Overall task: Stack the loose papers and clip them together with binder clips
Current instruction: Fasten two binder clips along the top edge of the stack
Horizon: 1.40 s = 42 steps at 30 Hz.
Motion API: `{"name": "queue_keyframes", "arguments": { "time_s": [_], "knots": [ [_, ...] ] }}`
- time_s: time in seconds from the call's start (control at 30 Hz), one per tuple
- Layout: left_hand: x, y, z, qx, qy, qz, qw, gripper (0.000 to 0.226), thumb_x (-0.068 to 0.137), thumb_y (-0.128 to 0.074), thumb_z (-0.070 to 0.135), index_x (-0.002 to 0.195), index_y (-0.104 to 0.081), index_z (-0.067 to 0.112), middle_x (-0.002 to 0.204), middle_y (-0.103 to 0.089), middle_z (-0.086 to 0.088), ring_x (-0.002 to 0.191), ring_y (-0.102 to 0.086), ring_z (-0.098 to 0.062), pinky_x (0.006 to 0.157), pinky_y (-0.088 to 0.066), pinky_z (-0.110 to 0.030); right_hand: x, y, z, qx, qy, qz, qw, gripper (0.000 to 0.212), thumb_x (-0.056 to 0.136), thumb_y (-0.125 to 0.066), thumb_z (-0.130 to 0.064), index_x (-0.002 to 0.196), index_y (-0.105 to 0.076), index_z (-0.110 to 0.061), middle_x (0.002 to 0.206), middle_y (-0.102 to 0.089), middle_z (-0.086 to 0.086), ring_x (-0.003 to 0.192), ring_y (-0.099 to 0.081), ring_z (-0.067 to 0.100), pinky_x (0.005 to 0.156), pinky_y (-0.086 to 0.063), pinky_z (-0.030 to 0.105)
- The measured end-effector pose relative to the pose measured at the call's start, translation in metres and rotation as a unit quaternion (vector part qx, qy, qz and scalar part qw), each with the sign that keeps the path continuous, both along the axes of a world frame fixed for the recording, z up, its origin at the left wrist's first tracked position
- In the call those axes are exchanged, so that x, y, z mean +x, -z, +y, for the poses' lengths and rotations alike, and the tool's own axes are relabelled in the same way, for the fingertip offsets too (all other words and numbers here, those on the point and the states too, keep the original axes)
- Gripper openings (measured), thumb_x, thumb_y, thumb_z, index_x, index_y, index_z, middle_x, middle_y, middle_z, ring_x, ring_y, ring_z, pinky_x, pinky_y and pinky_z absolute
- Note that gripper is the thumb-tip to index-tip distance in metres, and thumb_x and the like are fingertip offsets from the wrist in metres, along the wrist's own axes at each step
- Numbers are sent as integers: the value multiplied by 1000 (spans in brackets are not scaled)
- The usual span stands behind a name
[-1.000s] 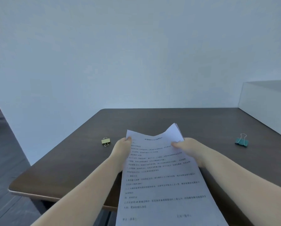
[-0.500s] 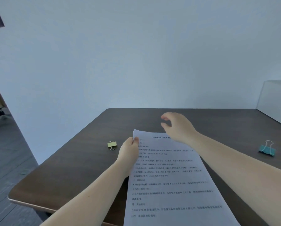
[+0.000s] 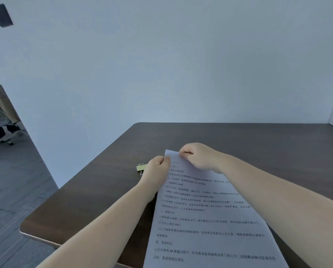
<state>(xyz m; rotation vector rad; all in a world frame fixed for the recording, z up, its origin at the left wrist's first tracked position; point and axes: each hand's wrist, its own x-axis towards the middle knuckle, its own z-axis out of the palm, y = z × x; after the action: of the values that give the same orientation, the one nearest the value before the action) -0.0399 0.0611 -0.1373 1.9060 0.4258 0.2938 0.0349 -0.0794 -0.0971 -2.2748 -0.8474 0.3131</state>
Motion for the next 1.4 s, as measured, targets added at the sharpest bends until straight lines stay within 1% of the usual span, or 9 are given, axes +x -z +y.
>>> {"name": "queue_keyframes", "arguments": {
  "time_s": [0.13, 0.3, 0.47, 0.67, 0.8, 0.93, 1.1, 1.23, 1.4],
  "knots": [
    [1, -22, 23, 286, -91, 1, 954, 31, 98, -43, 34, 87, -58, 9, 77, -62, -6, 73, -55, -21, 65, -39, -31, 0, -3, -3, -6, -11, 0, 1000, 30, 102, -39, -23, 117, -63, -14, 112, -57, -4, 105, -52, 16, 88, -38, 27],
    [-7, -28, 58, 422, -95, 104, 896, 40, 87, -58, 48, 118, -60, 23, 125, -55, 1, 123, -49, -23, 96, -43, -38, 2, -6, -7, -10, -20, -23, 999, 27, 100, -39, -18, 103, -63, -5, 92, -52, -4, 83, -44, 16, 73, -35, 27],
    [-11, -10, 67, 369, -65, 146, 916, 28, 93, -54, 39, 113, -66, 24, 118, -68, 3, 110, -60, -22, 87, -49, -34, -3, -7, -12, -13, -21, -28, 999, 24, 98, -37, -12, 83, -53, -2, 74, -40, -3, 68, -31, 15, 62, -28, 27],
    [-9, -8, 58, 381, -78, 93, 917, 27, 97, -50, 32, 101, -74, 20, 104, -73, 1, 103, -65, -24, 78, -49, -31, -8, -10, -17, -15, -33, -47, 998, 28, 100, -39, -13, 98, -54, 10, 79, -39, 4, 72, -31, 17, 61, -27, 28],
    [6, -24, 46, 144, -79, -24, 986, 9, 89, -66, 18, 92, -72, 12, 88, -71, -3, 87, -69, -25, 83, -57, -34, -9, -11, -17, -25, -44, -60, 997, 25, 99, -39, -10, 94, -58, 5, 76, -43, -3, 69, -35, 16, 61, -30, 24],
    [12, -46, 22, -28, 4, -32, 999, 15, 87, -70, 13, 99, -72, 3, 93, -72, -11, 71, -67, -16, 65, -61, -23, -13, -17, -14, -45, -75, -106, 991, 26, 101, -40, -16, 103, -65, -10, 74, -45, -20, 79, -44, 8, 62, -30, 8],
    [14, -60, 5, 25, 89, -11, 996, 22, 96, -56, 19, 93, -75, 10, 93, -74, -4, 81, -65, -16, 80, -58, -30, -10, -17, -14, -60, -79, -149, 984, 31, 100, -41, -14, 71, -49, -20, 68, -42, -14, 75, -43, 17, 65, -30, 28],
    [11, -62, 4, 42, 140, -7, 989, 57, 78, -63, 60, 96, -74, 7, 87, -73, -6, 83, -64, -16, 94, -56, -38, -10, -18, -19, -74, -76, -156, 982, 32, 100, -40, -16, 70, -50, -13, 70, -49, -2, 74, -44, 24, 64, -33, 30],
    [11, -63, -3, 138, 95, -42, 985, 40, 71, -81, 44, 88, -73, 9, 83, -75, -7, 74, -59, -9, 67, -44, -20, -12, -21, -21, -67, -76, -140, 985, 31, 101, -39, -18, 74, -54, -15, 73, -54, 1, 70, -49, 22, 68, -40, 34]
  ]
}}
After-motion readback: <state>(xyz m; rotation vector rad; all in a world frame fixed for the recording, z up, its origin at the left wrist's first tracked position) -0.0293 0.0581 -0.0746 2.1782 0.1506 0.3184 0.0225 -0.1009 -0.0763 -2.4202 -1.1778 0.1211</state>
